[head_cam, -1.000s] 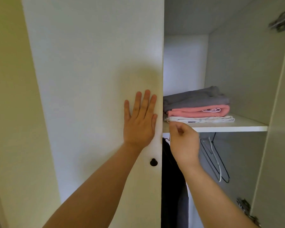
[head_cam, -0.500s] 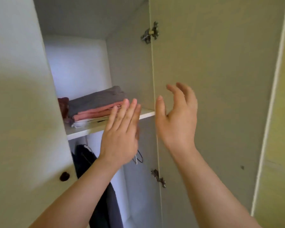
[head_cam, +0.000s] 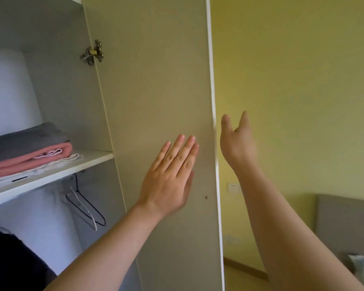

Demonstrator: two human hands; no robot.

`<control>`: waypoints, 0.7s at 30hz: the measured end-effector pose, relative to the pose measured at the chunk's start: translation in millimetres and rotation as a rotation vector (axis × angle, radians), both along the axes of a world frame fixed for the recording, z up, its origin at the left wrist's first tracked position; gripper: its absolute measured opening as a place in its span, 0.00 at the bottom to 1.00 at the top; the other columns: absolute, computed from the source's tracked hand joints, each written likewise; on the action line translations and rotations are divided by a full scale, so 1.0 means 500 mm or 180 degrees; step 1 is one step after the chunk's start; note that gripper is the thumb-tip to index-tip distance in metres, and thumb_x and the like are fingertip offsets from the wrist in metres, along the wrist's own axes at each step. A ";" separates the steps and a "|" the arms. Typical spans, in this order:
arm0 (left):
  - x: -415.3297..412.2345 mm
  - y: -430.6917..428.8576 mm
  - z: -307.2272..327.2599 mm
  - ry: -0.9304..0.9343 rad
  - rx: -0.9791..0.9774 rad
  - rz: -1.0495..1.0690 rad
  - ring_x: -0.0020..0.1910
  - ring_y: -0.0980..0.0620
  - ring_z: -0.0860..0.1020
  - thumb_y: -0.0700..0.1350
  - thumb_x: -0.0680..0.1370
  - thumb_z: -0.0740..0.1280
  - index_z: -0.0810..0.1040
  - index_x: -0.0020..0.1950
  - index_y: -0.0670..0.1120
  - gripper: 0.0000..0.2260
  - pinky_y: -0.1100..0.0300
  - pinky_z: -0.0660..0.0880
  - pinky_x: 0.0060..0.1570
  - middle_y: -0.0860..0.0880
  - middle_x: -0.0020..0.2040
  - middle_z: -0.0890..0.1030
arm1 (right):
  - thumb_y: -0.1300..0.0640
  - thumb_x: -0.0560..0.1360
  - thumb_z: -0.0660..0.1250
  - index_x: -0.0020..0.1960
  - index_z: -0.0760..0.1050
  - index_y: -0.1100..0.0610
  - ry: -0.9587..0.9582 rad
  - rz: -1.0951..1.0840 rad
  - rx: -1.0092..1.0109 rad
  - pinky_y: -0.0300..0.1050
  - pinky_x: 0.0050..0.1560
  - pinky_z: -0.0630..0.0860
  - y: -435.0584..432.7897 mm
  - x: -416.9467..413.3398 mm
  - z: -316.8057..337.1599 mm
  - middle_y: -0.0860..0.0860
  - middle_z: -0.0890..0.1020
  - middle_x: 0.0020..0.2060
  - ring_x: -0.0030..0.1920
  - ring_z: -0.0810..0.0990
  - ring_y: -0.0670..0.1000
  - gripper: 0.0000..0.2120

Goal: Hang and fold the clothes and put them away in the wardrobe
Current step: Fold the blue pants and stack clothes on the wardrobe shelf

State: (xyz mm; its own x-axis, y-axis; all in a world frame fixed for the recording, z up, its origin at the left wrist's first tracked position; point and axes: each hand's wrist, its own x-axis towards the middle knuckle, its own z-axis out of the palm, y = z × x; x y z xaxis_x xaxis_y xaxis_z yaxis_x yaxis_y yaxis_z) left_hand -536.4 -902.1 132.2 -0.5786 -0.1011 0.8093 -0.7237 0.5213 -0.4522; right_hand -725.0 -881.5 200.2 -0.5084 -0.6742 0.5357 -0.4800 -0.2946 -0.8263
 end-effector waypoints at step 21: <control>0.288 0.189 0.016 0.0721 -0.0187 -0.0288 0.81 0.38 0.55 0.43 0.82 0.60 0.53 0.82 0.39 0.30 0.47 0.59 0.78 0.40 0.82 0.51 | 0.52 0.79 0.67 0.45 0.79 0.52 -0.0364 0.3157 -0.0543 0.51 0.52 0.80 0.036 0.380 -0.079 0.46 0.83 0.42 0.46 0.82 0.47 0.06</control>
